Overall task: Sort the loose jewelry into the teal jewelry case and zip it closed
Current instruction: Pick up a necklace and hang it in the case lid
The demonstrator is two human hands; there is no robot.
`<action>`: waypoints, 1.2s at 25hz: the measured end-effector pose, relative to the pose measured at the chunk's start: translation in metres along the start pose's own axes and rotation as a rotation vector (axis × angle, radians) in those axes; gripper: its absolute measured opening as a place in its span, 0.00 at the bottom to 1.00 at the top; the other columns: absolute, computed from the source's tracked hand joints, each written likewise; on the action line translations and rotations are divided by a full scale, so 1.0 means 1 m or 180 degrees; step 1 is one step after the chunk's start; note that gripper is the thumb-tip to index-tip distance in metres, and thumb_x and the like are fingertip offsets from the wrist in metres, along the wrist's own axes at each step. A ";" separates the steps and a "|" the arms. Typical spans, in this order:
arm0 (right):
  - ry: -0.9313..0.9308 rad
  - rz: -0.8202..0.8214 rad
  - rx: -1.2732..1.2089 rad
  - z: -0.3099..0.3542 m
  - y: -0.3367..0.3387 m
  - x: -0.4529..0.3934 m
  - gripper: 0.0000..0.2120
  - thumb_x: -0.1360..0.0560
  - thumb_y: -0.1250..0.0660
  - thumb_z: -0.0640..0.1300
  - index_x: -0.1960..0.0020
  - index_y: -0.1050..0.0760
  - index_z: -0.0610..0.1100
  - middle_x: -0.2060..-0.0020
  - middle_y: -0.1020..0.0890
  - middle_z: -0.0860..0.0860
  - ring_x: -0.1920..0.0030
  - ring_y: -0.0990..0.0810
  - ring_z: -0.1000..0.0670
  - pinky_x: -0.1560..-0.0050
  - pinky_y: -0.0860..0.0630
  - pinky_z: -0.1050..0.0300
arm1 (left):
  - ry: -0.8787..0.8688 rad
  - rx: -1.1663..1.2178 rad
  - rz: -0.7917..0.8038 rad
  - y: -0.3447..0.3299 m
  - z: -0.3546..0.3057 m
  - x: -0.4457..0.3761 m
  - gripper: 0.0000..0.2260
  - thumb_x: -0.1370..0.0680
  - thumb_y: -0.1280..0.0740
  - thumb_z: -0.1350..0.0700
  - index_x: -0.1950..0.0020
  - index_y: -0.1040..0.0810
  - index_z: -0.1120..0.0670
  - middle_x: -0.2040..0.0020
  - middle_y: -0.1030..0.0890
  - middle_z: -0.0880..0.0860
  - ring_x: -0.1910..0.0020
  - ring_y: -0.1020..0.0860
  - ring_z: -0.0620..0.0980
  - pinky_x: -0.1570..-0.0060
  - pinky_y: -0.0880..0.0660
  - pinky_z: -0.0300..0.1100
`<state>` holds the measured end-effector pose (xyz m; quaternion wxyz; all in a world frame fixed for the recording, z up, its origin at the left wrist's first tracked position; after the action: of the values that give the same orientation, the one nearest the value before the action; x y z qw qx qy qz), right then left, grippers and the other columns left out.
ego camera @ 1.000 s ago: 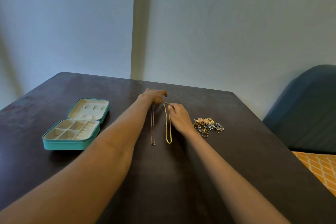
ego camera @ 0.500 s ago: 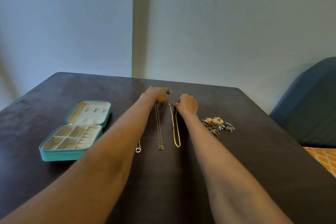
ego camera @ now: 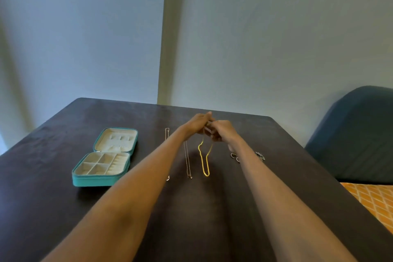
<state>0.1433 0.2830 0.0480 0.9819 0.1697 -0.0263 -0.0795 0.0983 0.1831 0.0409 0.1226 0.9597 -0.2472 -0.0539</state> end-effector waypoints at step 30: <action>0.0931 0.0000 0.0730 0.075 -0.021 0.104 0.19 0.25 0.33 0.49 0.72 0.31 0.44 0.77 0.33 0.51 0.79 0.38 0.57 0.78 0.42 0.66 | 0.0056 0.1561 -0.0183 0.031 -0.047 0.111 0.12 0.18 0.43 0.56 0.46 0.23 0.62 0.58 0.21 0.56 0.66 0.21 0.47 0.59 0.21 0.42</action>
<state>0.2367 0.2212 0.1140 0.9495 0.2902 0.1079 -0.0504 0.1884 0.1121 0.0900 -0.1133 0.9678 -0.2244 0.0126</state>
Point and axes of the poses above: each hand's wrist, its own x-axis away from the middle knuckle, its own y-axis out of the back of the hand, z = x × y, the point moved 4 cm from there along -x, towards the middle knuckle
